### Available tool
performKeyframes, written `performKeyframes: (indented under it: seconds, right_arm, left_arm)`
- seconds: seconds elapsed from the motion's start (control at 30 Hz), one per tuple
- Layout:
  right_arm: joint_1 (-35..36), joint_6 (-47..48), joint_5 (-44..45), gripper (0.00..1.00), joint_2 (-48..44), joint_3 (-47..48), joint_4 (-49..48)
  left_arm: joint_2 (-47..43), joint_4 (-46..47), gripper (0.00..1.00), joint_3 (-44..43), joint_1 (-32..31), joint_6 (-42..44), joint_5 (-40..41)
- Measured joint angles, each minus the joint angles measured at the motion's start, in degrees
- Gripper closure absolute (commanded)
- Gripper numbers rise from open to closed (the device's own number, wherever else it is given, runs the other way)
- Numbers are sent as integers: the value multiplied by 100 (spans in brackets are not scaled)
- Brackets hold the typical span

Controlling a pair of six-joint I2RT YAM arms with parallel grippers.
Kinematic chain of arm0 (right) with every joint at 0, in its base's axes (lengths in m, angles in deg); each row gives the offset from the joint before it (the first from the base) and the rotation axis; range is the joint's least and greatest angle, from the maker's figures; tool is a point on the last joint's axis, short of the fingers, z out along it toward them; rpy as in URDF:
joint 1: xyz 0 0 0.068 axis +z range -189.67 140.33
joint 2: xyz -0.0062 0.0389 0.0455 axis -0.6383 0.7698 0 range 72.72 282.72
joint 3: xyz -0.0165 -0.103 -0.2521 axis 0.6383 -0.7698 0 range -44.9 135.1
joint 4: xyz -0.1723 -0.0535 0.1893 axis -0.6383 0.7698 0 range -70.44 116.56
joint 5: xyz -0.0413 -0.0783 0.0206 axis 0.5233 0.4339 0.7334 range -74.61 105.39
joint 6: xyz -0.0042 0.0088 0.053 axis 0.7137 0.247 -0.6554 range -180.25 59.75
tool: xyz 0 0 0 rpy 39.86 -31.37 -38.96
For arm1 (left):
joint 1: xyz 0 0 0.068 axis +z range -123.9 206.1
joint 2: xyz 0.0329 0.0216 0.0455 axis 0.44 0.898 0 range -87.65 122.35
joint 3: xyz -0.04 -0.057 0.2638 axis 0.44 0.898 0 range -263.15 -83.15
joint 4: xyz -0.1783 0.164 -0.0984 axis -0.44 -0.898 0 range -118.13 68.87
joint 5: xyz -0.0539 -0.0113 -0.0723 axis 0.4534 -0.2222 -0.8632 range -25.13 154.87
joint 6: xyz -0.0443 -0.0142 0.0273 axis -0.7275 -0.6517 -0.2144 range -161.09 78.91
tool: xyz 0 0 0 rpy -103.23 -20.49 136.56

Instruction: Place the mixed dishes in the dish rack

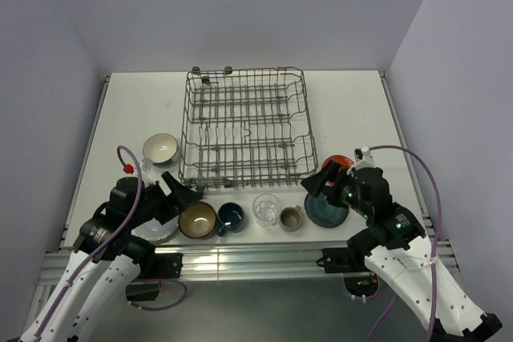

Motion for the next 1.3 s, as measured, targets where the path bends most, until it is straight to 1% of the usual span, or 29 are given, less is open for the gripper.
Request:
performKeyframes:
  seconds: [0.13, 0.3, 0.53, 0.67, 0.87, 0.97, 1.07, 1.1, 1.2, 1.3]
  right_arm:
    - [0, 4, 13, 0, 20, 0, -11]
    - [0, 24, 11, 0, 42, 22, -63]
    - [0, 52, 46, 0, 227, 31, -87]
    - [0, 87, 48, 0, 286, 35, -83]
    - [0, 114, 44, 0, 286, 76, -92]
    - [0, 114, 26, 1, 291, 81, -92]
    - [0, 116, -4, 1, 332, 144, -87]
    - [0, 118, -28, 1, 341, 177, -92]
    - [0, 138, -81, 1, 337, 245, -105]
    - [0, 177, -87, 1, 332, 291, -79]
  left_arm:
    - [-2, -24, 24, 214, 0, -9, -96]
    - [46, -177, 27, 251, 0, 120, -98]
    - [673, -339, 28, -72, 0, 396, 37]
    - [859, -616, 28, -350, 0, 496, 422]
    - [1088, -1224, 28, -918, 0, 581, 1296]
    - [1198, -1401, 28, -970, 0, 621, 1545]
    - [1241, -1600, 33, -970, 0, 625, 1633]
    - [1255, -1644, 41, -973, 0, 629, 1637]
    - [1491, -1801, 43, -1012, 0, 756, 1628]
    - [1875, -1926, 43, -1117, 0, 892, 1624]
